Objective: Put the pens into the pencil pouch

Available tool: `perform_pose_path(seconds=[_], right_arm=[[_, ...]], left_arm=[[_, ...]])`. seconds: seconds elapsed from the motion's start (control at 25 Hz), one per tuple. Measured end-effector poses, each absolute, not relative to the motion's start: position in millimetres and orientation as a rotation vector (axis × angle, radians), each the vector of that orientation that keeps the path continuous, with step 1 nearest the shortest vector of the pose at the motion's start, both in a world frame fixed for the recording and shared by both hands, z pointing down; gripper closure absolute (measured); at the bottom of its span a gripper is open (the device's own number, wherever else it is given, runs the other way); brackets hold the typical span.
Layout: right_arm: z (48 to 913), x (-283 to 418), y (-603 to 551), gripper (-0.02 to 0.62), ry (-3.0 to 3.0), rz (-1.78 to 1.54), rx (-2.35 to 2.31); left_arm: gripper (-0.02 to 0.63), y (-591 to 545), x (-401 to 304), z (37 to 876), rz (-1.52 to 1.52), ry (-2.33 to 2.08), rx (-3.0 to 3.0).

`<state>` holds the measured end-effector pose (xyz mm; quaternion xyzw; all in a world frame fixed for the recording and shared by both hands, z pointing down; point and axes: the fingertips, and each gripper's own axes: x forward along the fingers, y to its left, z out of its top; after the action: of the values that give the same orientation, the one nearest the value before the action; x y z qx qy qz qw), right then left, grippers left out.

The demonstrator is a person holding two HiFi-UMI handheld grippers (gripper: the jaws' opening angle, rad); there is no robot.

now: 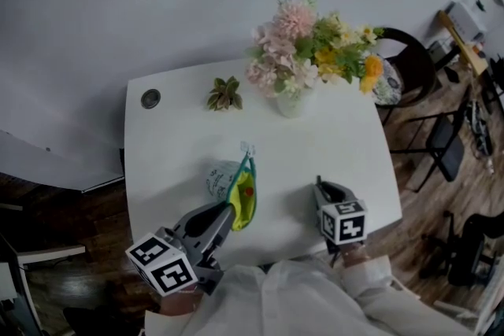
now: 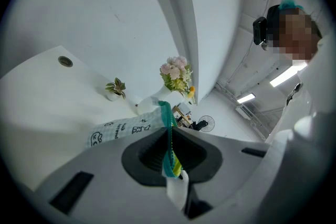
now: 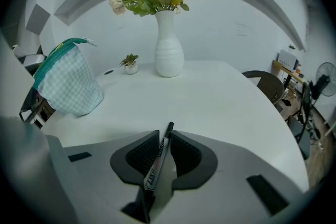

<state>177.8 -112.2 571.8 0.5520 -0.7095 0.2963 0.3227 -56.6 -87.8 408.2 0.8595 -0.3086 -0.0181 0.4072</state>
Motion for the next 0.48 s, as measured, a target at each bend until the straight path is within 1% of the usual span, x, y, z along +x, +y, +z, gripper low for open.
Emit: perform_pose_path(seconds=[0.2,0.48], right_arm=[[570,171,-112,0.554,-1.884,0.755,1.442],[542,152,-121,0.554,-2.050,0.723,1.441]], left_arm=[[0.575,-88,-57,409,-0.052,-0.780,2.167],[0.575,-91,-60,408,-0.060,-0.797,2.171]])
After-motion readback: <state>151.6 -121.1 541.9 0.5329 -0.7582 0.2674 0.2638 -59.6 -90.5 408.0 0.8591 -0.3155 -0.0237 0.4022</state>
